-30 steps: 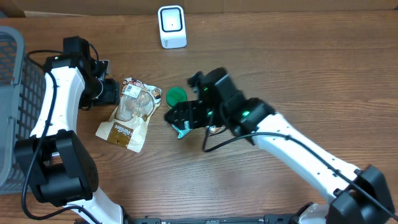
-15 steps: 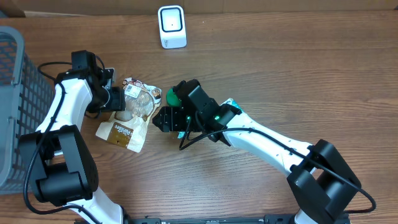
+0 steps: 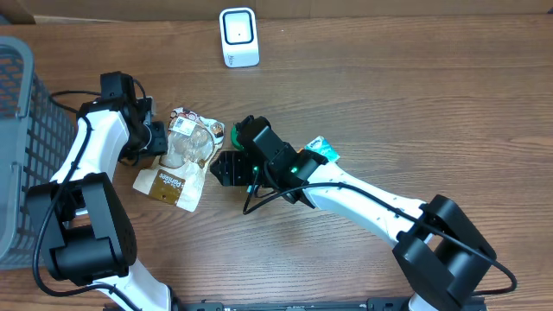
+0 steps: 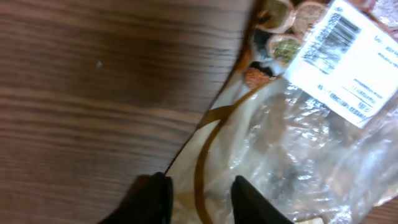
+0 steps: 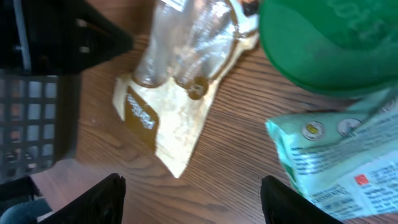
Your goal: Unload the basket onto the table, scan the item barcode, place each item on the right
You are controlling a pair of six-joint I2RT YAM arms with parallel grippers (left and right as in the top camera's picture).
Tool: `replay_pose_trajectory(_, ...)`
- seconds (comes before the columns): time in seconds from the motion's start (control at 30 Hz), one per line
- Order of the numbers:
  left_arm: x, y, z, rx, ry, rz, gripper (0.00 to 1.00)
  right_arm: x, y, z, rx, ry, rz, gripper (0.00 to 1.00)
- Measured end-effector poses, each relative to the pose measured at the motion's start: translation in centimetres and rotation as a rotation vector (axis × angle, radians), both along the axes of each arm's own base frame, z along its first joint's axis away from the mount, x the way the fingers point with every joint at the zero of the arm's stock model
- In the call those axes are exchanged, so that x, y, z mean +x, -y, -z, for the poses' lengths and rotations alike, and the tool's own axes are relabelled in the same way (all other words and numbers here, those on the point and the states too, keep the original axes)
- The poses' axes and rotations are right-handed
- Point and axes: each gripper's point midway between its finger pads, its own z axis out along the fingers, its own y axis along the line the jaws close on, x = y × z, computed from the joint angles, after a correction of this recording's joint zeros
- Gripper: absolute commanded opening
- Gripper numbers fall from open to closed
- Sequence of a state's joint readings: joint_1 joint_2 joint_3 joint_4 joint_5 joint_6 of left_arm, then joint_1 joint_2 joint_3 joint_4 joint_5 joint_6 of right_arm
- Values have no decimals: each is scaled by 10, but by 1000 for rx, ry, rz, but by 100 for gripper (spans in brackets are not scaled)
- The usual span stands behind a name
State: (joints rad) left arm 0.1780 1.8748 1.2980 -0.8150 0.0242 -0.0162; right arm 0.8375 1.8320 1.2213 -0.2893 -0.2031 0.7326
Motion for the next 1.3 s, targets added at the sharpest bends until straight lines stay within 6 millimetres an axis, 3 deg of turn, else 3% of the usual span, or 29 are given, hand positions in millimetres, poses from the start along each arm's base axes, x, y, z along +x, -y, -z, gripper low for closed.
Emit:
replay_pose_trajectory(0.1, -2, -5, 0, 6, -7, -46, 15, 1, 2, 5, -17, -2, 8, 68)
replay_pose_trajectory(0.33, -17, -21, 2, -2, -55, -138, 5, 3, 5, 10, -43, 9, 14, 67)
replay_pose_trajectory(0.87, -43, -20, 8, -27, -149, -264, 4, 5, 6, 14, -57, 17, 13, 67)
replay_pose_trajectory(1.3, -96, 1, 39, -88, -312, -322, 4, 5, 7, 15, -59, 19, 16, 67)
